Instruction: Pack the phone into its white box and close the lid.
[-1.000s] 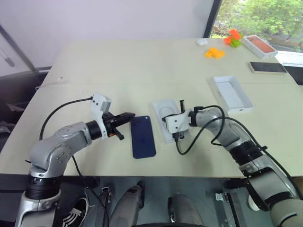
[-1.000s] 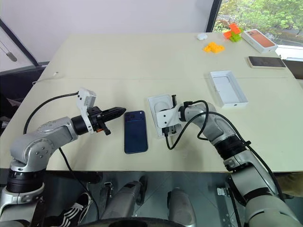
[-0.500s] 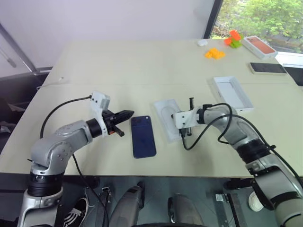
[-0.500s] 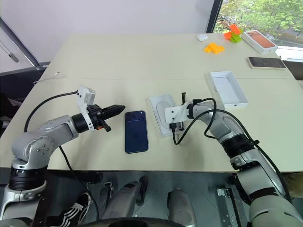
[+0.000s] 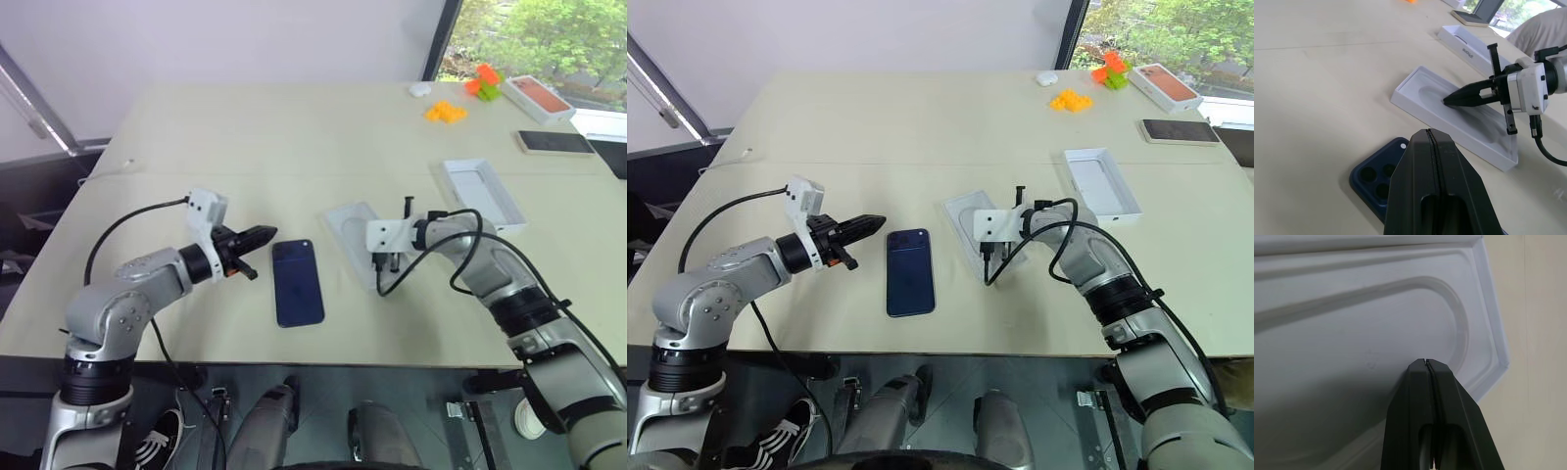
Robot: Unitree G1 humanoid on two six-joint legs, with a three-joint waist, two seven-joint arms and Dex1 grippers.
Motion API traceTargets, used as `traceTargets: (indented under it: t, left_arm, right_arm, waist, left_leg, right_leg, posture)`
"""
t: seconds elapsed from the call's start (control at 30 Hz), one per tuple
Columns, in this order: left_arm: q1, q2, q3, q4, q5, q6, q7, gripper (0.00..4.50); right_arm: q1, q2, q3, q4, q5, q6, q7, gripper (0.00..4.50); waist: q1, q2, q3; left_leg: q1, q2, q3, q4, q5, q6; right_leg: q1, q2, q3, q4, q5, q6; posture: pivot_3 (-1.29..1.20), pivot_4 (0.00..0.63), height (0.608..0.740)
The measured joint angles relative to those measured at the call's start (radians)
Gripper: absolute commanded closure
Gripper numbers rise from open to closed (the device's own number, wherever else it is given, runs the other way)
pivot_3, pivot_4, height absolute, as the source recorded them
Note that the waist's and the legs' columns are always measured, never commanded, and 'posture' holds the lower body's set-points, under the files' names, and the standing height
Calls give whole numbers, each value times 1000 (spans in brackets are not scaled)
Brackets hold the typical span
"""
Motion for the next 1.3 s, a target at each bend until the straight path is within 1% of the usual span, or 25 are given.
traceTargets:
  t: [0.07,0.2,0.3,0.47,0.57,0.63,0.7,0.8,0.83,1.03,1.07,1.13,1.2,1.23,1.3]
  left_arm:
    - [1,1,0,-1,0,-3,-10,4500]
    - [4,12,1,-1,5,-7,-25,4500]
    - [4,13,3,-1,6,-11,-31,4500]
    - [8,22,17,-1,1,-12,-45,4500]
    - [23,28,28,-1,-4,-13,-57,4500]
    - [27,36,51,-1,-14,-10,-67,4500]
    - [30,69,86,-1,-42,4,-77,4500]
    - [31,92,122,4,-48,15,-78,4500]
    - [31,95,125,7,-48,15,-78,4500]
    - [31,104,145,38,-56,40,-67,4500]
    - [33,104,158,45,-70,52,-62,4500]
    - [47,109,173,44,-82,62,-61,4500]
    - [77,113,177,38,-81,63,-55,4500]
    - [88,113,178,37,-82,66,-53,4500]
    - [108,120,182,27,-93,77,-61,4500]
  right_arm:
    - [16,14,-34,-22,70,42,46,4460]
    - [58,60,-77,-133,234,104,133,4460]
    - [55,68,-112,-172,302,145,147,4460]
    - [22,73,-181,-174,415,223,155,4460]
    - [-2,74,-236,-175,487,270,165,3630]
    - [-4,63,-265,-180,543,301,195,2700]
    - [5,42,-286,-202,587,317,225,1624]
    - [26,25,-298,-214,604,320,240,67]
    - [31,25,-298,-215,606,320,239,20]
    - [39,37,-295,-238,595,291,199,20]
    - [38,44,-295,-241,596,288,195,251]
    - [38,53,-289,-250,601,287,191,882]
    - [39,54,-283,-271,603,286,191,1912]
    - [39,54,-279,-278,604,285,192,2511]
    - [44,56,-272,-294,604,278,191,3501]
  waist:
    - [-1,0,0]
    - [-9,0,0]
    - [-6,0,0]
    - [-4,0,0]
    - [-4,0,0]
    - [-3,0,0]
    - [-4,0,0]
    - [-4,0,0]
    - [-4,0,0]
    - [-5,0,0]
    - [-6,0,0]
    - [-6,0,0]
    - [-6,0,0]
    - [-5,0,0]
    - [-5,0,0]
  left_leg:
    - [0,0,0,0,0,0]
    - [-1,0,0,-2,0,1]
    - [-2,0,0,-2,0,1]
    - [-2,0,0,-1,0,0]
    - [-2,0,0,-1,0,0]
    - [-2,0,0,-2,0,0]
    - [-4,0,0,-2,0,1]
    - [-4,0,0,-2,0,1]
    - [-4,0,0,-2,0,1]
    - [-4,0,0,-2,0,1]
    - [-4,0,0,-2,0,1]
    - [-5,0,1,-2,0,1]
    - [-5,0,1,-2,0,1]
    - [-5,1,1,-2,0,1]
    - [-5,1,1,-3,0,1]
  right_leg:
    - [0,0,0,0,0,0]
    - [-1,0,0,0,0,0]
    - [-2,0,0,0,0,0]
    - [-2,0,0,0,0,0]
    - [-2,0,0,0,0,0]
    - [-3,0,0,0,0,0]
    - [-4,0,0,0,0,0]
    - [-4,0,0,-1,0,0]
    - [-4,-1,0,-1,0,0]
    - [-5,-1,0,-1,0,0]
    - [-5,-1,0,-1,0,0]
    - [-6,-1,1,-1,0,0]
    - [-7,-1,1,-1,0,0]
    - [-7,-1,1,-1,0,0]
    - [-7,-1,1,0,0,0]
  posture:
    - [0,150,740]
    - [0,150,740]
    - [0,150,740]
    - [0,150,740]
    - [0,150,740]
    - [0,150,740]
    - [0,150,740]
    - [0,150,740]
    - [0,150,740]
    - [0,150,740]
    - [0,150,740]
    - [0,150,740]
    - [0,150,740]
    - [0,150,740]
    - [0,150,740]
